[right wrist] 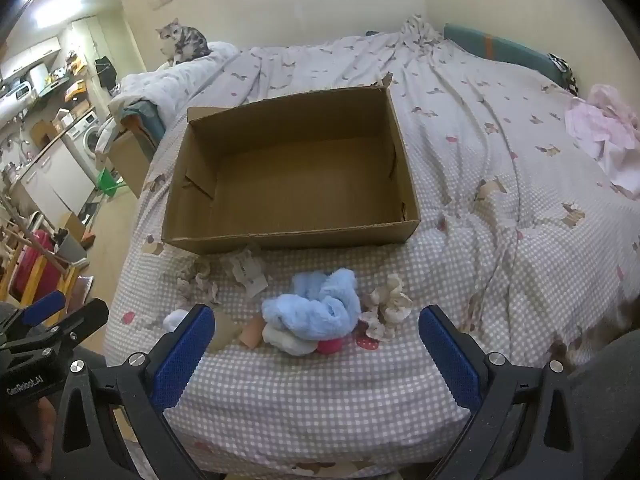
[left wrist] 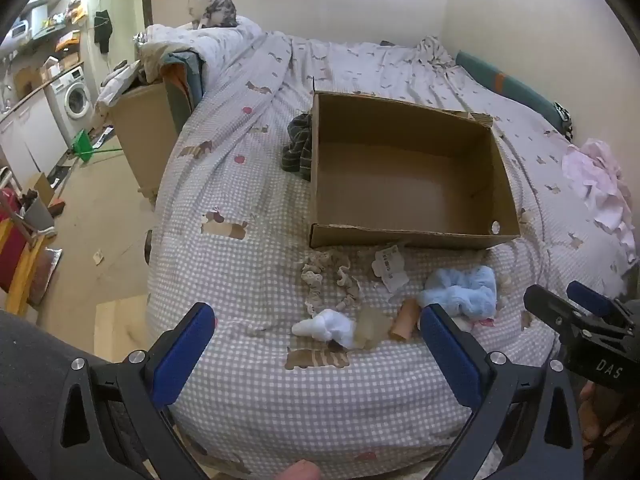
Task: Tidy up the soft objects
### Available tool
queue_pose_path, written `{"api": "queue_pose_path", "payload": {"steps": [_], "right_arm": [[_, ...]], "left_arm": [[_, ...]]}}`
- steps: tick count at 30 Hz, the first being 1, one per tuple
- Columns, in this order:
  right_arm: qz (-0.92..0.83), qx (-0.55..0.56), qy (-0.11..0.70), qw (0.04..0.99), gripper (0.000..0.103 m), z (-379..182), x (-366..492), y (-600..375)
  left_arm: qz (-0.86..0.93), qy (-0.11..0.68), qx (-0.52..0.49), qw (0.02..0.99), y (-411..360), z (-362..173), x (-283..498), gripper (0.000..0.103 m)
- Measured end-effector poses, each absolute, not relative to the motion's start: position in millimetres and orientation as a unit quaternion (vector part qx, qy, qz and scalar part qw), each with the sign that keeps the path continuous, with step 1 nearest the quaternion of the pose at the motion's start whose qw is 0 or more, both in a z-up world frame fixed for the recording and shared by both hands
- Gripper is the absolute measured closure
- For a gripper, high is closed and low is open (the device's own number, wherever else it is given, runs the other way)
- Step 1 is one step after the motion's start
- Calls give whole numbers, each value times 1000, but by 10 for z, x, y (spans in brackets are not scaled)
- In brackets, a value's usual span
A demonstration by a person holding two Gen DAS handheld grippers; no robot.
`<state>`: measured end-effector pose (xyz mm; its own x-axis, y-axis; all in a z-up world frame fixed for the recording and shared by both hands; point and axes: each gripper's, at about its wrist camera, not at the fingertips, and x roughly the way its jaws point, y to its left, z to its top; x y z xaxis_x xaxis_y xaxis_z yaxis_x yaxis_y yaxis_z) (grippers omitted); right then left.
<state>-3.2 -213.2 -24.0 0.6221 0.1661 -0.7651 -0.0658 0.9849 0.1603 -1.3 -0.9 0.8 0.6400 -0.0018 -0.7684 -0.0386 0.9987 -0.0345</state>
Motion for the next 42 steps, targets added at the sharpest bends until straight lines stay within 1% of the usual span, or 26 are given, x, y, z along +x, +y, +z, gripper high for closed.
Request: {"api": "queue_pose_path", "payload": {"steps": [42], "right_arm": [[62,49,420,904,0,-231,-45,-2101]], "left_arm": [[6,434,-55,899,39,9,23,1]]}}
